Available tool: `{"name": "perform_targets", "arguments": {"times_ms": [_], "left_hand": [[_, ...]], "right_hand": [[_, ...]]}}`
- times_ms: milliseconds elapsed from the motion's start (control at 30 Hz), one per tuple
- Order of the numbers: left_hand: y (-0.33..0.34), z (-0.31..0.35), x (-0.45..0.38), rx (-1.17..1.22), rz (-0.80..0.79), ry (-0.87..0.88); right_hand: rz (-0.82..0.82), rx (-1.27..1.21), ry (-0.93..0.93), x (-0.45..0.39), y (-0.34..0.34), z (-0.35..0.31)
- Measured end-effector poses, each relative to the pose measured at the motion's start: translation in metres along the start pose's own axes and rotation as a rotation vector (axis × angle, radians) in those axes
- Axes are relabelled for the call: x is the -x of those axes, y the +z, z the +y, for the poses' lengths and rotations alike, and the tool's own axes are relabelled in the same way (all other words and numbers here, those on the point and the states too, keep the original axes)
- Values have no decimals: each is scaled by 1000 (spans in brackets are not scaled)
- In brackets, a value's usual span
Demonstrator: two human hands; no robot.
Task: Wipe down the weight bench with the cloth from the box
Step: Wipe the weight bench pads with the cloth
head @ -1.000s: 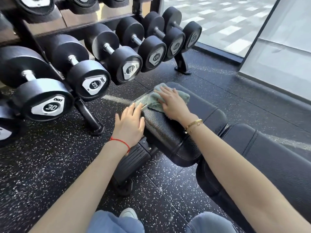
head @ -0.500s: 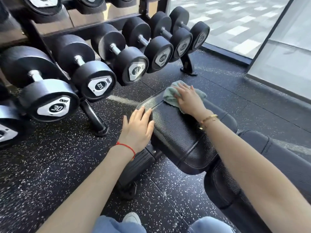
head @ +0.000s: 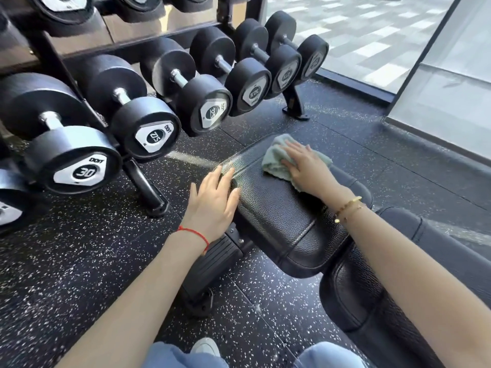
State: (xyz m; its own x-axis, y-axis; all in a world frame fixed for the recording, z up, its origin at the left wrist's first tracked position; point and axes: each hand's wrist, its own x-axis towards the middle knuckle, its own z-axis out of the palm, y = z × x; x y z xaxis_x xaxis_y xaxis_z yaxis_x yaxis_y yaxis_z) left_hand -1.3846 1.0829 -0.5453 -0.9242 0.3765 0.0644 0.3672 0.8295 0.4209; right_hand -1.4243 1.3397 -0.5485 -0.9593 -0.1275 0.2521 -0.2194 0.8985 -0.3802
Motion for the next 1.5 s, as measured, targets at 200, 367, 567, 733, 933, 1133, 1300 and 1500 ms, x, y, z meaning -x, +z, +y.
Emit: {"name": "perform_targets", "arguments": {"times_ms": [200, 367, 567, 733, 933, 1133, 1300, 1500], "left_hand": [[3, 6, -5, -34, -25, -7], [11, 13, -7, -76, -57, -10], [10, 19, 0, -102, -88, -16], [7, 33, 9, -100, -104, 6], [12, 65, 23, -55, -171, 66], [26, 107, 39, -143, -204, 175], [48, 133, 59, -240, -205, 303], [62, 158, 74, -195, -146, 344]], "right_hand": [[12, -13, 65, -13, 10, -22], [-49, -99, -175, 78, 8, -58], [11, -94, -74, 99, -15, -26], [139, -5, 259, 48, -14, 8], [6, -51, 12, 100, -24, -13], [-102, -29, -48, 221, -60, -22], [-60, -3, 63, 260, -75, -3], [109, 54, 383, 202, -81, 26]]}}
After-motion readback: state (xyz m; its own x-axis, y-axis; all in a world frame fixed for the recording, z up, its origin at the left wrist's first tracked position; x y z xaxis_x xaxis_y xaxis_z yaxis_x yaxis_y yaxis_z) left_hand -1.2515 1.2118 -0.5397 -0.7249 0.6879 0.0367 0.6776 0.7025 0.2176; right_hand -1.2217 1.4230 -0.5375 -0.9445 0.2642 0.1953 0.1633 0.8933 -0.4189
